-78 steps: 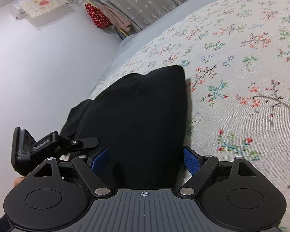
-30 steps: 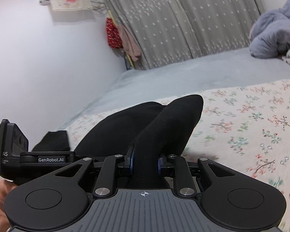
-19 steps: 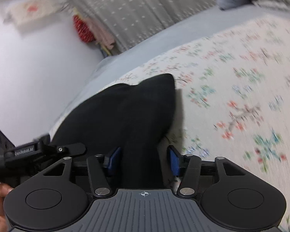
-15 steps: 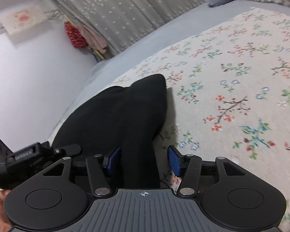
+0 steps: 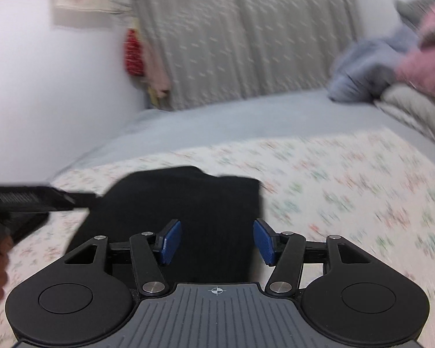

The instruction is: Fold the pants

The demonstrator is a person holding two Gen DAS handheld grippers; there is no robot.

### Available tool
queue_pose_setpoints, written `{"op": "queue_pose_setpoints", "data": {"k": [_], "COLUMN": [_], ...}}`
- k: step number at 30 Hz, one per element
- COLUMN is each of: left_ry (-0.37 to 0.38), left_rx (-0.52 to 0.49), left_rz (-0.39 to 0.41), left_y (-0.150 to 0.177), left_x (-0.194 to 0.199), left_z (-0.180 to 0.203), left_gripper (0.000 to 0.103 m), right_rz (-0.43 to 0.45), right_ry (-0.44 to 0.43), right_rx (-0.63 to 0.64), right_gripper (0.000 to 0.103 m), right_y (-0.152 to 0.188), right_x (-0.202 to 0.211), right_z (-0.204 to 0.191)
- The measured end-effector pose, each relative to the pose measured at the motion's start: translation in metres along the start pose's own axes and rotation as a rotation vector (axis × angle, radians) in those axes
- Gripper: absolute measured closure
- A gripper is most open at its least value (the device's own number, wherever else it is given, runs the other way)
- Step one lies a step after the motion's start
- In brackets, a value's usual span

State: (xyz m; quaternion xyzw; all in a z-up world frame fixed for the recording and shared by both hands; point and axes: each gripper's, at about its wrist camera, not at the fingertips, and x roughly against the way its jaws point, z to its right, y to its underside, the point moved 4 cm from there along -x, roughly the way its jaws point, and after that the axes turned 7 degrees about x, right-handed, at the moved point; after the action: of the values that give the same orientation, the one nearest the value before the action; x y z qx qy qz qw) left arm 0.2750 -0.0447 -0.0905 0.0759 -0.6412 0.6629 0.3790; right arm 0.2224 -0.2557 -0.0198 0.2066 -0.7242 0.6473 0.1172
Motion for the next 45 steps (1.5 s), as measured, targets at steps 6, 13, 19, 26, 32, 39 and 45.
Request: {"op": "queue_pose_setpoints", "data": {"k": [6,13,19,26,32,39,45], "left_ry": [-0.054,-0.072,-0.083,-0.138,-0.202,-0.216,-0.242], "left_rx": [-0.039,-0.026,0.018,0.047,0.084,0.163,0.171], "left_rz": [-0.048,-0.049,-0.036,-0.004,0.040,0.056,0.074], "left_y": [0.019,0.020,0.019,0.023,0.035,0.066,0.097], "left_x": [-0.019,-0.011,-0.001,0.048,0.110,0.183,0.225], "left_z": [-0.007,-0.001,-0.004,-0.011,-0.013,-0.012,-0.003], "left_gripper": [0.035,0.034,0.033,0.034,0.034,0.033,0.029], "right_rz": [-0.181,-0.165,-0.153,-0.173,-0.197,-0.154,-0.093], "right_ry": [0.002,0.053,0.071,0.067,0.035,0.004,-0.015], "right_rx": [0.056,0.091,0.086,0.094,0.089,0.125,0.105], "right_gripper": [0.052,0.052,0.052,0.047,0.046,0.044,0.040], "right_y": [0.037,0.047,0.050,0.046,0.036,0.031,0.041], "right_x": [-0.038,-0.038,-0.038,-0.002,0.036,0.096,0.165], "right_z": [-0.014,-0.020,-0.021,-0.026,-0.043,-0.083,-0.108]}}
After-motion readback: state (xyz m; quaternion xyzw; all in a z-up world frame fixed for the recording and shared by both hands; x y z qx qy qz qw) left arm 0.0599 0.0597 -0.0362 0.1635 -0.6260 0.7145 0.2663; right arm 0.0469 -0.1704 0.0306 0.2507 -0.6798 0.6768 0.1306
